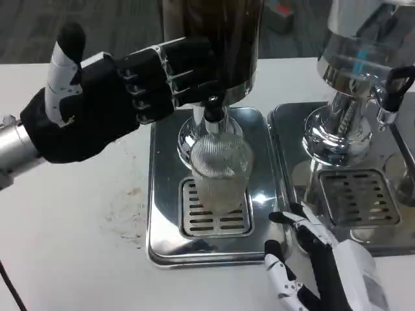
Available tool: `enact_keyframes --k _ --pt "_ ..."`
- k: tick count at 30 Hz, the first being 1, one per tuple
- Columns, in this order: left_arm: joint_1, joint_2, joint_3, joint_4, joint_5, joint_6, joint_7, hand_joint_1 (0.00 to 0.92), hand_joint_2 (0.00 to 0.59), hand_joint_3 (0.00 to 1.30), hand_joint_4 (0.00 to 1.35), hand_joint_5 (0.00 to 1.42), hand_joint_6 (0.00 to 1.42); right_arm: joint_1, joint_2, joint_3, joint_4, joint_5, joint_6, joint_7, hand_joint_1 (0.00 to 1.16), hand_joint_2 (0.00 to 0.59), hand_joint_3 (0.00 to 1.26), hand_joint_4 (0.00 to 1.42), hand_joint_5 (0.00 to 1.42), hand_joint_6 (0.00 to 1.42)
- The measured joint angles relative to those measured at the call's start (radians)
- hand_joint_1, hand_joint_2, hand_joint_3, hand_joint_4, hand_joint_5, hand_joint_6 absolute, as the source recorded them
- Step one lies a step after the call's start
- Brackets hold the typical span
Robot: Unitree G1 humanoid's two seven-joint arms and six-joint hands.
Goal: Grasp the cup under the faucet to collect the drink, then remove the cup.
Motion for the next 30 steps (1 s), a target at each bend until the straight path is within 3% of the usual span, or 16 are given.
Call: enact_keyframes --k 16,30 --pt "-0.007 -0.046 -0.034 0.010 0.050 -0.083 0.026 0.000 0.036 0.14 0.00 0.03 0.02 0.015 0.016 0.001 0.001 0.009 0.000 -0.008 0.24 0.453 0.31 0.12 0.16 0.33" --pt "-0.028 -0.071 -0.067 0.041 0.097 -0.217 0.039 0.000 0.040 0.14 0.00 0.04 0.02 0.032 0.025 0.001 0.001 0.016 0.000 -0.016 0.24 0.453 0.31 0.12 0.16 0.34"
